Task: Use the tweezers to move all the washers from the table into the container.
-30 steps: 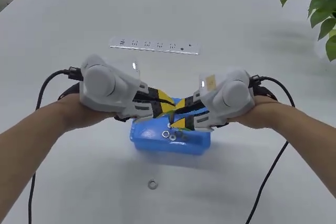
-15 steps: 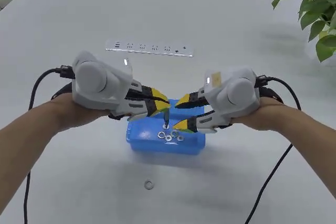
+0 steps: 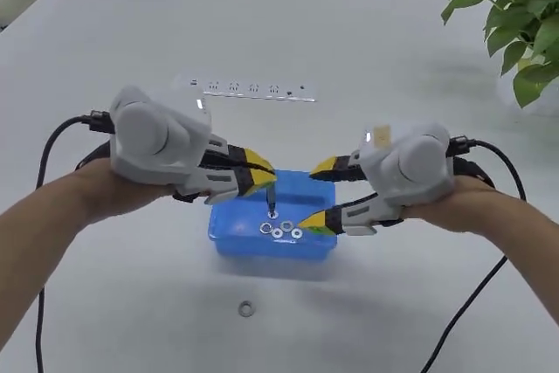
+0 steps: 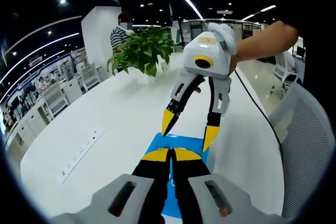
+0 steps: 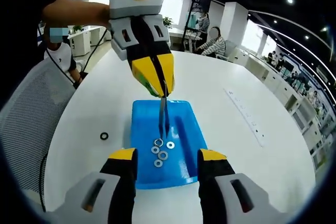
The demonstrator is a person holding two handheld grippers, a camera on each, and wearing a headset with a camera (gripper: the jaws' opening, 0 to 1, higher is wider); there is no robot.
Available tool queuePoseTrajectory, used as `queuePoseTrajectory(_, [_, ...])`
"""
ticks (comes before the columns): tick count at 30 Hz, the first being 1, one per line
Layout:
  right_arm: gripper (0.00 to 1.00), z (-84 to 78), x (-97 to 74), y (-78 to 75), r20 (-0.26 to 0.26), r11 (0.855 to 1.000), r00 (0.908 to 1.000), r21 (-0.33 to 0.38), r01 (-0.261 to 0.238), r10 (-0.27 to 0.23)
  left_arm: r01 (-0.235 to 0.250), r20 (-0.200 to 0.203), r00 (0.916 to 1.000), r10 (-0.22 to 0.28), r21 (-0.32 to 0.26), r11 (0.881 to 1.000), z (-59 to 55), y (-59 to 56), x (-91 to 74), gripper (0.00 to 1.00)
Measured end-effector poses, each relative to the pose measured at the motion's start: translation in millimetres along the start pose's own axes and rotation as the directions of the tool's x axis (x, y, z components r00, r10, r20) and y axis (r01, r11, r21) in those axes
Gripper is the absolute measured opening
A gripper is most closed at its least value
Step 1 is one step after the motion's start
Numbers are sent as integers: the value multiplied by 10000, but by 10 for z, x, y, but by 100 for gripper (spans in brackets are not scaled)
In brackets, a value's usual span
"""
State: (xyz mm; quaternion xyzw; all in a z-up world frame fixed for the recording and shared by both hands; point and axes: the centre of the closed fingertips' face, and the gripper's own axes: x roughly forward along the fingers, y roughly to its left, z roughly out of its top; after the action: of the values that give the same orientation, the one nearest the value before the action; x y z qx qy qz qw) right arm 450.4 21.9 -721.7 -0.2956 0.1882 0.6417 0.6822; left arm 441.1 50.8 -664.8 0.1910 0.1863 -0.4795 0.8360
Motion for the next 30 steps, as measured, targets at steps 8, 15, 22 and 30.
queuePoseTrajectory(8, [57, -24, -106, 87, 35, 9988, 9996, 413, 280, -281, -109, 146, 9998, 109, -43, 9999, 97, -57, -104, 5])
queuePoseTrajectory(15, [64, -51, -192, 156, -2, 9967, 9988, 646, 483, -484, -146, 242, 9996, 147, -30, 9999, 181, -102, -171, 5])
queuePoseTrajectory(22, [70, -96, -281, 211, -56, 9941, 9979, 872, 641, -638, -107, 198, 9997, 108, -40, 9999, 201, -168, -231, 5])
queuePoseTrajectory(30, [75, -124, -332, 298, 7, 9895, 9971, 1236, 754, -761, -80, 135, 9999, 80, -58, 10000, 215, -251, -310, 5])
